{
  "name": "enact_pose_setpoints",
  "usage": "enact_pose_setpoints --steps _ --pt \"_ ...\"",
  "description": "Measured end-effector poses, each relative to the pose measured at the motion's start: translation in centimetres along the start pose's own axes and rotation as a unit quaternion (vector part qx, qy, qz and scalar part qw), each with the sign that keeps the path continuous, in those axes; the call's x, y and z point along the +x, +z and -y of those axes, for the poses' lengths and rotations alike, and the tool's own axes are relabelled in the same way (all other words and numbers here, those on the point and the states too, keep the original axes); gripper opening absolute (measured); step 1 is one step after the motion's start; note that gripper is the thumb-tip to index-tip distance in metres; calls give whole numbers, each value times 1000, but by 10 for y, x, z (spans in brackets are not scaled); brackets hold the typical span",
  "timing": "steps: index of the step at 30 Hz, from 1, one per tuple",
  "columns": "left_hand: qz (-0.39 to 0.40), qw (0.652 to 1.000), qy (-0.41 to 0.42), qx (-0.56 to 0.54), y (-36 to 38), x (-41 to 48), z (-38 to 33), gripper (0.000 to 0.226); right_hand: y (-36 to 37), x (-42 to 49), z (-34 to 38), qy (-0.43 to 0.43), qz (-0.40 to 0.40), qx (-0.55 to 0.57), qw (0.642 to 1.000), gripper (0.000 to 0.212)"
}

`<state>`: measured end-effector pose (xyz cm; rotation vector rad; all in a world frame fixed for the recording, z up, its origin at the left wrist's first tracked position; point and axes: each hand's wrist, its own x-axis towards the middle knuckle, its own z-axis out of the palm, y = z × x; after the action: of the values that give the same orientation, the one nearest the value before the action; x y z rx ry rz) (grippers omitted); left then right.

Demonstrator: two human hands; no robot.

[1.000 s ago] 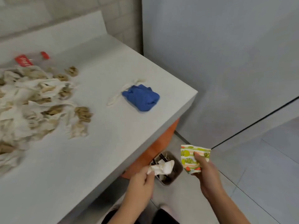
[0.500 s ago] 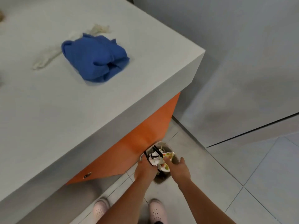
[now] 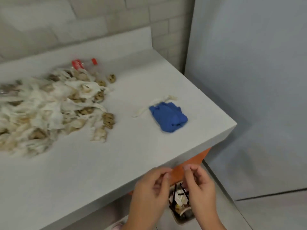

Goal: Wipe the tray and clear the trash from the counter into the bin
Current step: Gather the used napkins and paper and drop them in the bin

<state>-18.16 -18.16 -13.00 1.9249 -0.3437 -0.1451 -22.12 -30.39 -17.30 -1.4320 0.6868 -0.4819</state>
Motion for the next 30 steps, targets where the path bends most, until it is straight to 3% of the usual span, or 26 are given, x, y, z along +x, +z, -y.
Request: enact_pose_setpoints --steps 3,6,8,10,13,14,15,17,19,22,24,27,30 --pt "-82 996 12 38 -52 17 -20 15 38 -7 61 -87 72 7 994 13" --pt "-117 980 46 158 -103 45 -17 17 86 7 94 -207 131 -111 963 18" --pt "-130 959 68 243 -128 68 -4 24 120 34 101 -288 129 -229 921 15" --pt "-96 942 79 313 -144 93 14 54 151 71 102 -323 119 -391 854 36" --pt "38 913 106 392 -151 130 42 73 181 121 104 -196 104 -683 696 55" --pt "90 906 113 399 -153 139 51 74 188 130 103 -152 110 -731 656 54" --pt "123 898 136 400 -156 145 59 69 194 137 103 -130 125 -748 639 48" --pt "127 890 197 392 -164 150 71 37 204 141 103 -130 149 -735 649 34" --pt "100 903 225 352 -175 148 79 15 212 146 99 -139 148 -691 694 31" --pt "67 931 220 282 -205 141 89 17 222 137 92 -129 166 -605 768 38" --pt "46 940 240 238 -225 131 86 27 234 117 88 -192 125 -493 839 36" --pt "-24 962 222 158 -260 123 75 30 257 78 105 -191 57 -276 940 29" --pt "-101 972 181 109 -296 121 57 27 274 47 125 -147 52 -96 983 30"
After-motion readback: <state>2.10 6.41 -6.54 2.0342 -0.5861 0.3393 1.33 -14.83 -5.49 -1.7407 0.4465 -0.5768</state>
